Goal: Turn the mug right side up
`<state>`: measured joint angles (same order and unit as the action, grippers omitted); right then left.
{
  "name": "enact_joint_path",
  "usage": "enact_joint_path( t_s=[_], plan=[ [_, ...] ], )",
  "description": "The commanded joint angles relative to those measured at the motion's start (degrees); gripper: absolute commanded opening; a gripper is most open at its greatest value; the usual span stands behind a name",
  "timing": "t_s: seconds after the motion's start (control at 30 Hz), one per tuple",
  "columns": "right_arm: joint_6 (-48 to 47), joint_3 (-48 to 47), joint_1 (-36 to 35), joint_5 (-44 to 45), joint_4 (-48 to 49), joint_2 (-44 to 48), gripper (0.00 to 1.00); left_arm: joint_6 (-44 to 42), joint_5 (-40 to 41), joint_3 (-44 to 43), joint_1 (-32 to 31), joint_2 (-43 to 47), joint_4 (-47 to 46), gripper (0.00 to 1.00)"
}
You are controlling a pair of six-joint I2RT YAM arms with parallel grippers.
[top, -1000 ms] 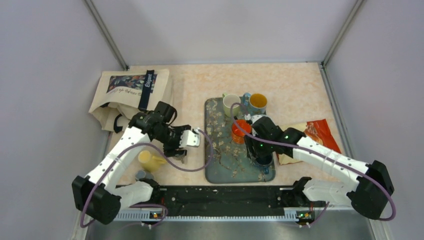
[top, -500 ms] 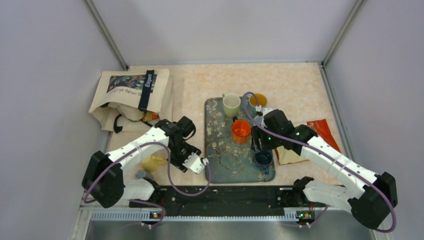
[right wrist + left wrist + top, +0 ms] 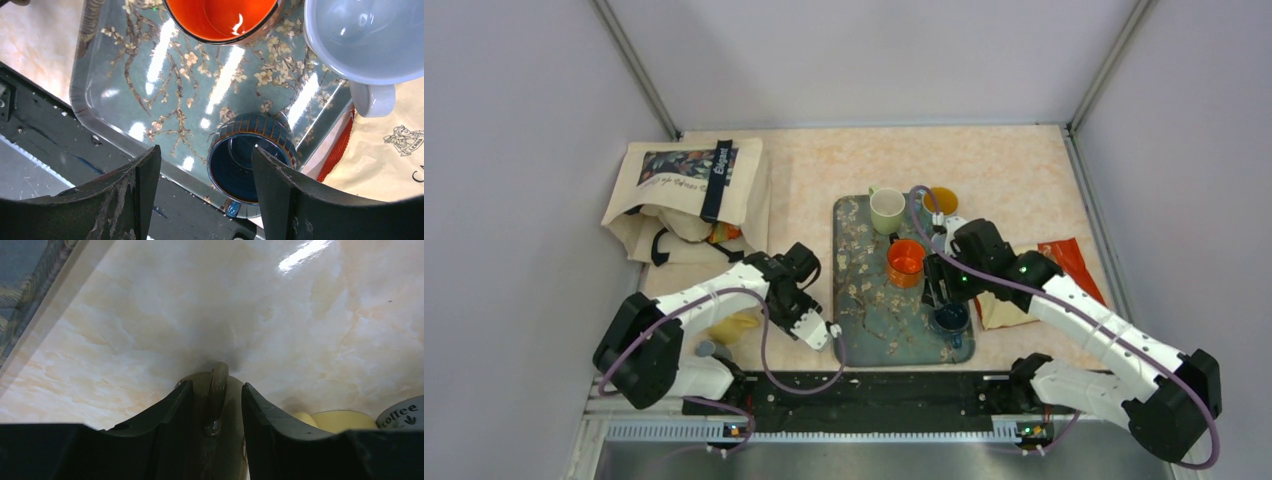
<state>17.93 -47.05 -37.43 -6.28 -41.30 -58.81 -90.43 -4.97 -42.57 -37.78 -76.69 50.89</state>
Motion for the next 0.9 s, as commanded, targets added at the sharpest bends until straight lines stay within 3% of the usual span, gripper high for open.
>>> enact_joint_path(
  t_s=[0.0, 0.13, 0.17, 0.2, 0.23, 0.47, 0.67, 0.77, 0.87],
  plan=[
    [-1.48, -2.26, 0.35, -2.22, 2.54, 2.60, 0.67, -1.59, 4.13, 1.96, -0.12, -0.69, -6.33, 0.44],
    [-1.59, -2.59, 0.34, -2.32, 2.54, 3.03, 0.67, -1.64, 9.49, 3.73, -0.12, -2.15, -11.38, 0.35],
    [-1.59, -2.61, 0.34, -2.45, 2.55, 3.08, 0.67, -0.98, 10.06, 3.54, -0.11, -2.80, -11.39, 0.26],
    [-1.63, -2.68, 0.34, -2.42, 2.54, 3.23, 0.67, 0.16, 10.29, 2.99, -0.10, -3.49, -10.80, 0.07],
    [-1.57, -2.69, 0.34, -2.30, 2.48, 3.33, 0.67, 1.27, 10.34, 2.39, -0.10, -3.92, -9.87, 0.00],
    [-1.73, -4.09, 0.32, -1.18, 2.61, 3.95, 0.68, 15.75, 8.09, -4.07, 0.65, -0.88, -8.63, 0.00],
    [-1.65, -4.97, 0.34, -4.68, 6.25, 3.78, 0.73, 34.54, -3.36, -13.67, 4.74, -0.92, -10.51, 0.00],
    [-1.80, -5.54, 0.30, -6.03, 7.34, 3.77, 0.82, 45.76, -9.67, -19.00, 7.06, -1.34, -11.39, 0.00],
    [-1.62, -5.69, 0.25, -9.34, 10.54, 3.72, 0.98, 57.09, -18.71, -23.18, 10.87, -1.19, -12.25, 0.00]
  ],
)
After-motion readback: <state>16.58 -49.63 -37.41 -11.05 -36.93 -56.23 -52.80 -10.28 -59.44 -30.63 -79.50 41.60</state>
